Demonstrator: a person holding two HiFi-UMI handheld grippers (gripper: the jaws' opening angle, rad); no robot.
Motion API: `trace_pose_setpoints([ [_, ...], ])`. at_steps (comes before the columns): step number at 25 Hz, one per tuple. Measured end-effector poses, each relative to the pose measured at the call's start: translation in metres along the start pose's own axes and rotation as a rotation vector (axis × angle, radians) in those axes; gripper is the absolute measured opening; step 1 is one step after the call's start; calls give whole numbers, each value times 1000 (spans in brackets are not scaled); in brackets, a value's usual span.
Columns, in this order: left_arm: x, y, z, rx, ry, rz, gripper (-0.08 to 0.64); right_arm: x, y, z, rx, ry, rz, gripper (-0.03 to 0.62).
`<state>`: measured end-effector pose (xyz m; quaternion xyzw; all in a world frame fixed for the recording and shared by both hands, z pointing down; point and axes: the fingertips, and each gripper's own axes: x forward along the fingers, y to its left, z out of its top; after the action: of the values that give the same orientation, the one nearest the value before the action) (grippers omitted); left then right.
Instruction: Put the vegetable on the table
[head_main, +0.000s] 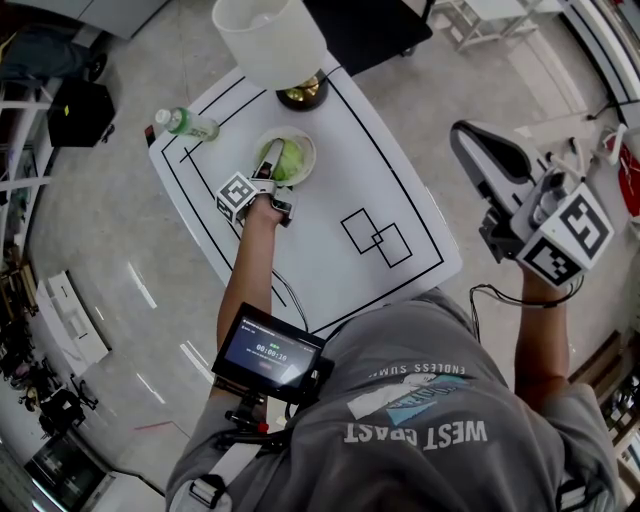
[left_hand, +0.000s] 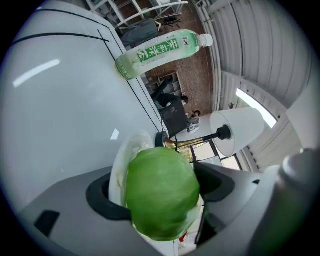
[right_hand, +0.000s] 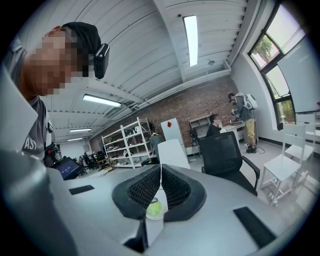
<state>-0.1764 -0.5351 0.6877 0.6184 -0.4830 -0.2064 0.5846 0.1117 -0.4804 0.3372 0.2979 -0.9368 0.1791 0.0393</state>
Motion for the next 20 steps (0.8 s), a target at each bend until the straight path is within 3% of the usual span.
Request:
trace_pose_setpoints([
  [5, 2, 0, -3, 72, 43, 27, 390, 1, 2, 0, 2, -2, 7, 8],
  [10, 4, 0, -6, 204, 118, 94, 391, 2, 6, 1, 2, -3, 15, 8],
  [20, 4, 0, 3, 342, 135, 149, 407, 0, 11, -1, 1, -6, 18, 8],
])
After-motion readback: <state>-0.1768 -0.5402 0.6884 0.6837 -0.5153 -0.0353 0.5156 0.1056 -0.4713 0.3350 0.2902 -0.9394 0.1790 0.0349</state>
